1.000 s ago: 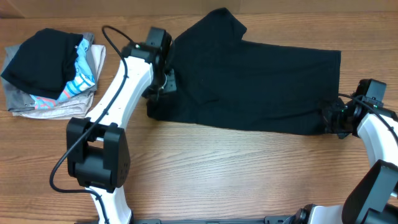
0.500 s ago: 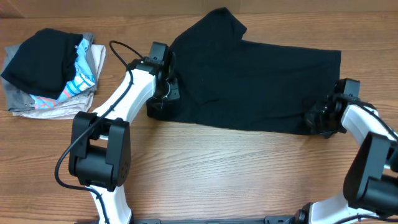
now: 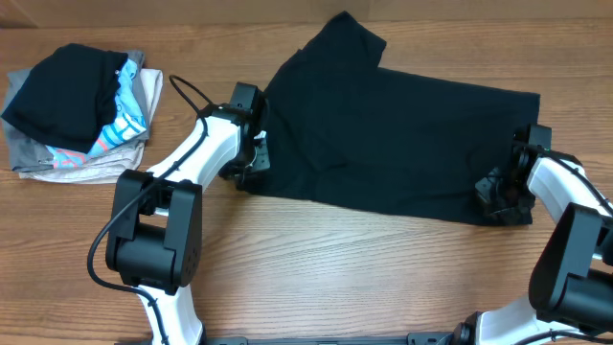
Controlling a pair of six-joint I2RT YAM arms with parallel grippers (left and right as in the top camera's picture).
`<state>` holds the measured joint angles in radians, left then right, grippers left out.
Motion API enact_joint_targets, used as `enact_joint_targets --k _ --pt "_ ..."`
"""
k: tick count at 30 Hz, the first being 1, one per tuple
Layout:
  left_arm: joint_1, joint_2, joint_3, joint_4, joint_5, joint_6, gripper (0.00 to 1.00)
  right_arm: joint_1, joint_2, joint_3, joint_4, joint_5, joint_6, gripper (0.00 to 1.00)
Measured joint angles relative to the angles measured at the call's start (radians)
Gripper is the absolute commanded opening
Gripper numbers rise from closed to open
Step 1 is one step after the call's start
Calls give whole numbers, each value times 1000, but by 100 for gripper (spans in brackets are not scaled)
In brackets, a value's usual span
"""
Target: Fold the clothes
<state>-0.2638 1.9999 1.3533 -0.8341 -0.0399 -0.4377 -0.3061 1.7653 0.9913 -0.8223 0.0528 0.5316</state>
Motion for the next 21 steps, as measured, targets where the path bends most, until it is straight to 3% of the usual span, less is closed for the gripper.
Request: enact_joint_targets --k 6,9,21 --pt "0 0 -5 -50 -1 -2 4 -1 0 0 -23 31 15 7" --pt "0 0 -5 -79 2 -4 4 -1 0 0 -42 49 18 14" --pt "0 -9 -5 -120 62 -28 4 -3 0 0 -53 70 21 20"
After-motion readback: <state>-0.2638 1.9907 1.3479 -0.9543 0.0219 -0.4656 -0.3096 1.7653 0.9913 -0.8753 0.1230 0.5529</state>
